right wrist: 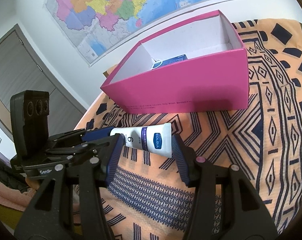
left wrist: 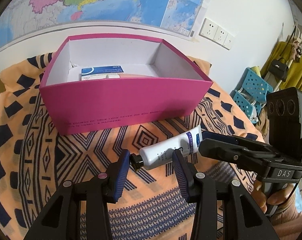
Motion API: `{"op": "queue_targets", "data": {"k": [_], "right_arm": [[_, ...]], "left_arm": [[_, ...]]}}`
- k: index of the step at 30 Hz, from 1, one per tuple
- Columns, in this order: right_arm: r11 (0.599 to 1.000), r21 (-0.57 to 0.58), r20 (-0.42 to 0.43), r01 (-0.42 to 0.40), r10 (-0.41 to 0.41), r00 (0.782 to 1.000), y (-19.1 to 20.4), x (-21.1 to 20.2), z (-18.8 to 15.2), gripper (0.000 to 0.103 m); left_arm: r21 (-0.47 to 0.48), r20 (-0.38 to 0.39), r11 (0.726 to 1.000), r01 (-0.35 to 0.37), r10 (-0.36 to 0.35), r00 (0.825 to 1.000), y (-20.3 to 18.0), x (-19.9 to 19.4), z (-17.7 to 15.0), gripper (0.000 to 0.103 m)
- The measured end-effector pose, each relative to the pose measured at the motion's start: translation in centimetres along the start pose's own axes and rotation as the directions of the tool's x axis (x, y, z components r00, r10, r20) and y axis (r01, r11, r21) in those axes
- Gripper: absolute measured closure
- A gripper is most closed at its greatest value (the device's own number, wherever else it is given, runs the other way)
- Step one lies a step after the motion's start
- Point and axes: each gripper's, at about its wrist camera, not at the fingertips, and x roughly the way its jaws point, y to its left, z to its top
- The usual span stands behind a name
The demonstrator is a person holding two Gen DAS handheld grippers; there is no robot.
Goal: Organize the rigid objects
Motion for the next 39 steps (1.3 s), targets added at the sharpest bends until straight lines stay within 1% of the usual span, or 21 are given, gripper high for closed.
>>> {"op": "queue_targets", "data": {"k": [25, 39], "right_arm": [[1.000, -0.020, 0.027, 0.006, -0.005, 1.000, 0.3, -0.5, 0.4, 0.049], [0.999, -0.035, 0.052, 0.017, -0.016, 0.999, 0.7, -1.1, 1.1, 0.049]], "left_arm": [[0.005, 0.024, 1.000, 0.007, -0.007, 1.000, -0.3, -0.4, 0.4, 0.059], [0.012, 0.051, 1.000, 0.014, -0.014, 0.999, -0.6, -0.8, 1.0, 0.059]]}}
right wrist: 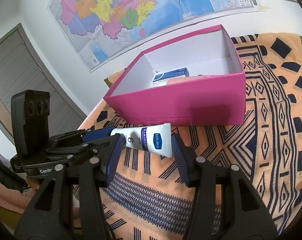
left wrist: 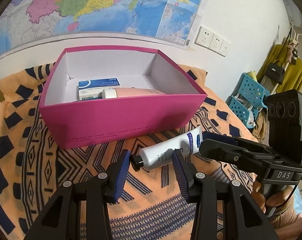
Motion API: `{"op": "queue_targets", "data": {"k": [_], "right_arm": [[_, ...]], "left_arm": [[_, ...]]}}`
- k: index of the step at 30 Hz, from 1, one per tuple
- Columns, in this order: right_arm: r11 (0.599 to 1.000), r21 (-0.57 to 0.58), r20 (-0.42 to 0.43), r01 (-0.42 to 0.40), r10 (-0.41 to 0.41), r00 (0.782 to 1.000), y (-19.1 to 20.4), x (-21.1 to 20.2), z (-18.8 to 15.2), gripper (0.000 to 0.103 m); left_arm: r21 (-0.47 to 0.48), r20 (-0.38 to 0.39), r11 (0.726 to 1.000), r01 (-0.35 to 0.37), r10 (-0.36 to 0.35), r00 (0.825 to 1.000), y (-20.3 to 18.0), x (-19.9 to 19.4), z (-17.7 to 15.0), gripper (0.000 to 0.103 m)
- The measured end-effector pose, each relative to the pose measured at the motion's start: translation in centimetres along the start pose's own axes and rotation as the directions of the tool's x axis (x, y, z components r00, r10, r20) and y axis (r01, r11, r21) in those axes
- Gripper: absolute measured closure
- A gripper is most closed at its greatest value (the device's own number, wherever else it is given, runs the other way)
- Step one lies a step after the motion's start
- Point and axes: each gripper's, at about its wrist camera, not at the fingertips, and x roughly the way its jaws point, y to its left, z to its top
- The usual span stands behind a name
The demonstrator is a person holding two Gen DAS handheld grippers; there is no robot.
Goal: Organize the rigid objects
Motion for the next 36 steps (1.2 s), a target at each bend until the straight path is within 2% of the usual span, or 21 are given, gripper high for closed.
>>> {"op": "queue_targets", "data": {"k": [36], "right_arm": [[0.999, -0.047, 0.057, 0.016, -0.013, 0.998, 0.1, -0.5, 2.5, 0.048]], "left_arm": [[0.023, 0.059, 1.000, -0.002, 0.001, 0.998, -0.1, -0.2, 2.3, 0.058]]}}
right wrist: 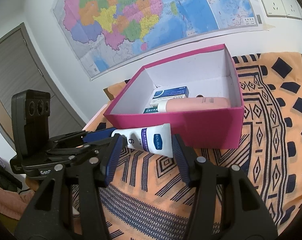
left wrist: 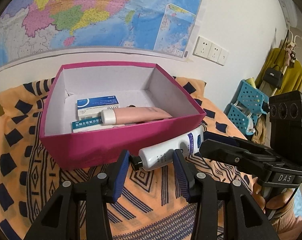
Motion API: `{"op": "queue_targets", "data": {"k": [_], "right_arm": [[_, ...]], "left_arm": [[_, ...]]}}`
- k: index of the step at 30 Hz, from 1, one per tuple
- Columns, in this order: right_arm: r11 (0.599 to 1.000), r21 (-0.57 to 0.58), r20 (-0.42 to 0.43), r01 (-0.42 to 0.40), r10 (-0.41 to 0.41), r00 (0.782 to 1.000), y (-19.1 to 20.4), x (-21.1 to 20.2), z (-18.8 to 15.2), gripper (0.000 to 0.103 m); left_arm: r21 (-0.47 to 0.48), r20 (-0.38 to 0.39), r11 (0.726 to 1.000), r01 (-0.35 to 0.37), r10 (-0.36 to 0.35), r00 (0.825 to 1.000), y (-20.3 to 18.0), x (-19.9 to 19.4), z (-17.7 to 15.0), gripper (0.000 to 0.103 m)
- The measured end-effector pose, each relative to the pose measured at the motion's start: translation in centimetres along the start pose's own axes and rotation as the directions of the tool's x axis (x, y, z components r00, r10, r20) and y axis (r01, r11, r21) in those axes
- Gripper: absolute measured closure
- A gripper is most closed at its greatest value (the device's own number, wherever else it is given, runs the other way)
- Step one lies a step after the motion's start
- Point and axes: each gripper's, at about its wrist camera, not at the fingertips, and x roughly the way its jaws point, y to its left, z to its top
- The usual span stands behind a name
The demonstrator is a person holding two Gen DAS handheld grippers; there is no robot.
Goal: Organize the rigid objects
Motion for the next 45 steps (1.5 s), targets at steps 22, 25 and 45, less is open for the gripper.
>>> {"op": "queue_targets", "data": {"k": [22, 25, 45], "right_arm": [[1.000, -0.019, 0.026, 0.014, -0.013, 1.000, -0.5, 0.1, 1.8, 0.048], [1.000, -0.019, 0.028, 0.013, -0.012, 1.000, -0.7, 0.2, 2.1, 0.048], [0.999, -0.031, 0.041, 0.028, -0.027, 0.999, -1.7, 1.6, 4.4, 0.048]], "left_arm": [[0.004, 0.018, 1.000, 0.016, -0.016, 1.000, 0.3, 0.7, 1.9, 0.058], [0.009, 0.021, 1.000, 0.014, -0.015, 1.000, 0.2, 0.8, 2.2, 0.058], [0.010, 0.036, 1.000, 0.001, -0.001, 0.999, 1.1, 2.2, 4.1, 0.058]]}}
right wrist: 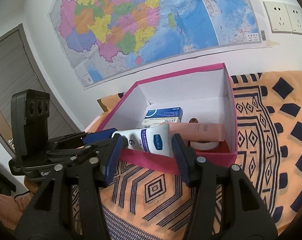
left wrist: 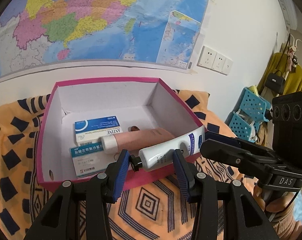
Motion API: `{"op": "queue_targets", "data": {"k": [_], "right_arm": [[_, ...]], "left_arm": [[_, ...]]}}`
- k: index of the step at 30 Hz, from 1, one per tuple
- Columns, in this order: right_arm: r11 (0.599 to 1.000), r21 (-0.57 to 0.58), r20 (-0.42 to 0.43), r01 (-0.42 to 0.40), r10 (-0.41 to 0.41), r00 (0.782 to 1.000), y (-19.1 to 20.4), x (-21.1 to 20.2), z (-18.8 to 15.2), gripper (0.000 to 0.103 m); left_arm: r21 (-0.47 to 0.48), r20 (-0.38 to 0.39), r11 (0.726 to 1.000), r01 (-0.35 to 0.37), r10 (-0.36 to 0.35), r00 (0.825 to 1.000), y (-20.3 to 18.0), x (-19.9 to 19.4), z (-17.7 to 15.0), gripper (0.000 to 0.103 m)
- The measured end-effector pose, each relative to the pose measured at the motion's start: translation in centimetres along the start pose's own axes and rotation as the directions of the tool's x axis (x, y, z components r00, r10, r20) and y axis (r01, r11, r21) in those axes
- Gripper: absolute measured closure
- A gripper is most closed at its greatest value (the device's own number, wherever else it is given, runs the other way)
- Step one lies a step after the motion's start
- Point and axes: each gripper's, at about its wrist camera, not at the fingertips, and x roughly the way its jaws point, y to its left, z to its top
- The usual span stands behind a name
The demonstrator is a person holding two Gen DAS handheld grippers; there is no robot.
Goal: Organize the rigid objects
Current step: 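Carry the white tube over the magenta box and lower it inside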
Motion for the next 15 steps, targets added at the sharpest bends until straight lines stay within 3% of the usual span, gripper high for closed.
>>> {"op": "queue_targets", "data": {"k": [15], "right_arm": [[1.000, 0.018, -0.015, 0.026, -0.025, 1.000, -1.4, 1.9, 1.0, 0.048]], "left_arm": [[0.016, -0.018, 1.000, -0.020, 0.020, 1.000, 1.0, 2.2, 1.2, 0.058]]}}
